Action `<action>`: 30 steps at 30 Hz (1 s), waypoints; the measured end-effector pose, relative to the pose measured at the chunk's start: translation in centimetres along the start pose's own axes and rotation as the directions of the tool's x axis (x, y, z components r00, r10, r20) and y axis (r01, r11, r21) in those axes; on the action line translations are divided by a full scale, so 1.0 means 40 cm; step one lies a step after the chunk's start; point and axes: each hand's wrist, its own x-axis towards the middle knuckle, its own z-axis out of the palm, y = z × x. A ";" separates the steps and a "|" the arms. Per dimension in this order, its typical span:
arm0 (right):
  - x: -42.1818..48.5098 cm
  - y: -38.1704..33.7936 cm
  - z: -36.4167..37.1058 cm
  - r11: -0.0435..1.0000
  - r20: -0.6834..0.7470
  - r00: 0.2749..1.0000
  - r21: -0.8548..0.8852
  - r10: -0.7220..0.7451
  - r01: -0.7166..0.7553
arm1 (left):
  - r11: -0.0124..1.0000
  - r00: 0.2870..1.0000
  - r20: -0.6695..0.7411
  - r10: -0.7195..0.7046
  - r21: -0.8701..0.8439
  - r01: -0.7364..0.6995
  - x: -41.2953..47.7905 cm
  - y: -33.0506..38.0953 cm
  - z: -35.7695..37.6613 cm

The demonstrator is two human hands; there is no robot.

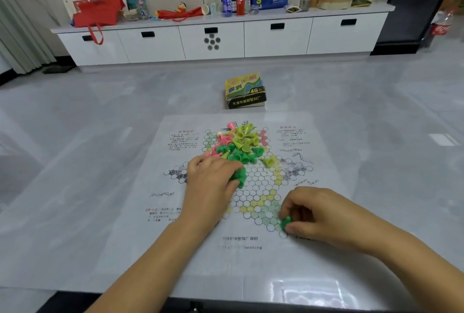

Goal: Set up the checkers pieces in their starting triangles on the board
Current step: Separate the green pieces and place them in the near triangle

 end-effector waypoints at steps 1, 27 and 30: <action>-0.003 0.000 -0.003 1.000 0.009 1.000 0.004 0.011 -0.011 | 1.000 1.000 -0.008 0.001 -0.022 -0.001 -0.006 -0.002 -0.004; 0.259 0.017 -0.015 0.914 -0.333 0.943 -0.382 0.001 -0.136 | 0.969 0.991 0.044 -0.124 -0.208 0.130 -0.027 -0.012 -0.053; 0.264 0.018 -0.011 0.905 -0.337 0.941 -0.410 -0.034 -0.114 | 0.974 0.993 0.056 -0.099 -0.200 0.109 -0.027 -0.011 -0.054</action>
